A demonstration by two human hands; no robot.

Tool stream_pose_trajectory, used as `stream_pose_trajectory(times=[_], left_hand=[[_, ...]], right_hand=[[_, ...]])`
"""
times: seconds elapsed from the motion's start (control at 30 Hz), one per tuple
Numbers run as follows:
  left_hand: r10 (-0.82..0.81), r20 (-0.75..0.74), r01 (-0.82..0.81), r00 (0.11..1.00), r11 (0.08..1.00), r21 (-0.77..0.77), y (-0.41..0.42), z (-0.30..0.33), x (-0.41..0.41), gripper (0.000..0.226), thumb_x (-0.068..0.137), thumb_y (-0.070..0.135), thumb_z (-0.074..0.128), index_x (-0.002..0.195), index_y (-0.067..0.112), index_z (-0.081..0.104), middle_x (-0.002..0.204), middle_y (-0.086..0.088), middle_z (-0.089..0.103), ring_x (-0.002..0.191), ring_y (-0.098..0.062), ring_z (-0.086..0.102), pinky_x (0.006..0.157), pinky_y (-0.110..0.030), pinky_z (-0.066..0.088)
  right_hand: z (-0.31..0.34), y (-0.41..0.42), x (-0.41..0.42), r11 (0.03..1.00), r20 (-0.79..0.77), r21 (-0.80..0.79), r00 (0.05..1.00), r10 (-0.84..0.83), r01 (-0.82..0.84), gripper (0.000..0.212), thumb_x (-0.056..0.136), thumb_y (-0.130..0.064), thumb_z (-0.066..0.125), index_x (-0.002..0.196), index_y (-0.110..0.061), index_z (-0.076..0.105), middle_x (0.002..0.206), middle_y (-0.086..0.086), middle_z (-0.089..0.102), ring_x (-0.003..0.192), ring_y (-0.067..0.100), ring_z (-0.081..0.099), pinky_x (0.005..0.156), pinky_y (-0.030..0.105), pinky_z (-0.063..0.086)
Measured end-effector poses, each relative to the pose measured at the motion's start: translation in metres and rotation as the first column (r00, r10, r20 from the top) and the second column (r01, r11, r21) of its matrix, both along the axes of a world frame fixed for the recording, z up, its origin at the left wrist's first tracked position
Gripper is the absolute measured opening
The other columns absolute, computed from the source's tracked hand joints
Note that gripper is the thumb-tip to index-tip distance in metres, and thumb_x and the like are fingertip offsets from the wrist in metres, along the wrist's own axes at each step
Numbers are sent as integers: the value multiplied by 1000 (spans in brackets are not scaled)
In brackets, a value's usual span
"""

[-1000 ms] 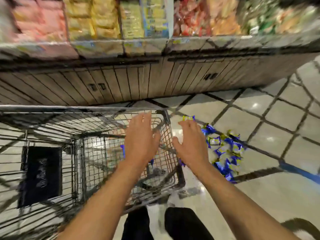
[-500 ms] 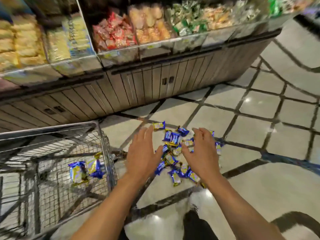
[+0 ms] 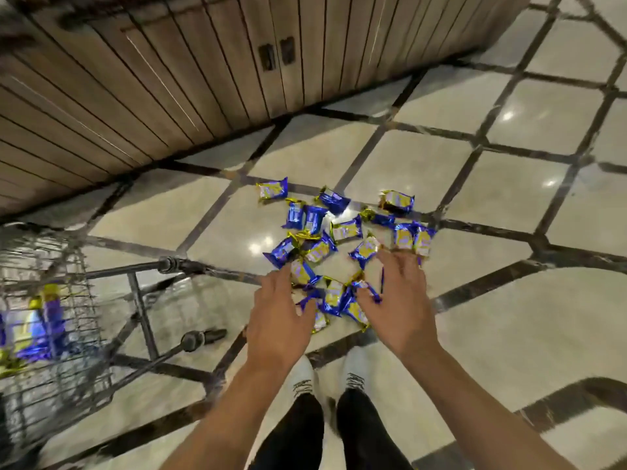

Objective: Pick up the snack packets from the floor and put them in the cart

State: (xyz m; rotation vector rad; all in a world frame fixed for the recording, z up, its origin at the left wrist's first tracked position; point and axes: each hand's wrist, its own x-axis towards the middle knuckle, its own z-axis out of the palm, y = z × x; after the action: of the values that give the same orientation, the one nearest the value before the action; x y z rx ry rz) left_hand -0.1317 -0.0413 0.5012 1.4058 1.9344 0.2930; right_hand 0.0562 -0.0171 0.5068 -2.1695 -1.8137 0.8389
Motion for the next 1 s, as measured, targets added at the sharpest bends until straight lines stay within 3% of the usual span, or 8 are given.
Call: stream_pose_trajectory(times=[0.27, 0.37, 0.47, 0.63, 0.8, 0.9, 1.0], left_hand=[[-107, 33, 110, 994, 989, -100, -9, -318, 6, 74, 83, 38, 65, 145, 15, 32, 142, -7, 38, 132, -26, 36, 105, -39, 36], [-200, 44, 205, 979, 968, -145, -19, -412, 2, 87, 73, 46, 66, 147, 21, 27, 142, -4, 32, 132, -26, 34, 107, -37, 34], [-382, -24, 371, 924, 910, -185, -32, -483, 1, 107, 66, 63, 69, 150, 25, 15, 150, -1, 18, 139, -25, 26, 110, -38, 34], [-514, -174, 482, 840, 854, -195, -52, -544, 8, 123, 58, 80, 57, 151, 34, -9, 156, 1, -2, 144, -26, 3, 118, -41, 11], [-584, -256, 528, 771, 810, -256, -57, -564, 14, 128, 65, 80, 59, 147, 31, -27, 158, -2, -20, 145, -33, -17, 119, -48, -3], [-610, -280, 571, 741, 792, -215, -56, -563, 13, 119, 68, 77, 58, 151, 29, -13, 160, -4, -9, 145, -36, -12, 119, -48, -3], [-620, -258, 595, 741, 784, -174, -53, -561, 7, 112, 59, 75, 64, 149, 27, 15, 156, -6, 20, 143, -38, 12, 118, -50, 11]], right_hand=[[-306, -14, 9, 981, -60, -178, 996, 67, -77, 61, 82, -35, 68, 137, -33, 43, 143, 1, 29, 130, 23, 39, 92, 40, 45], [-404, -12, 7, 952, -59, -229, 979, 197, -205, 71, 80, -44, 68, 142, -33, 36, 144, 0, 27, 132, 24, 37, 95, 41, 47], [-474, -7, 4, 889, -8, -302, 933, 359, -345, 91, 75, -57, 69, 149, -29, 24, 151, 1, 21, 136, 25, 28, 104, 40, 40], [-534, -6, -1, 770, 159, -342, 774, 612, -539, 117, 64, -74, 66, 152, -31, 2, 159, 6, 4, 143, 29, 12, 118, 46, 14], [-552, -12, -6, 668, 259, -398, 622, 739, -629, 128, 61, -76, 67, 150, -34, -15, 160, 10, -12, 145, 36, 0, 116, 61, -1], [-554, -12, -14, 643, 296, -418, 573, 764, -641, 124, 64, -70, 70, 149, -33, -11, 159, 12, -10, 145, 37, 4, 114, 65, 2], [-554, -10, -14, 651, 294, -388, 582, 758, -653, 111, 66, -65, 69, 148, -33, 0, 157, 11, -2, 143, 34, 11, 113, 66, 6]])
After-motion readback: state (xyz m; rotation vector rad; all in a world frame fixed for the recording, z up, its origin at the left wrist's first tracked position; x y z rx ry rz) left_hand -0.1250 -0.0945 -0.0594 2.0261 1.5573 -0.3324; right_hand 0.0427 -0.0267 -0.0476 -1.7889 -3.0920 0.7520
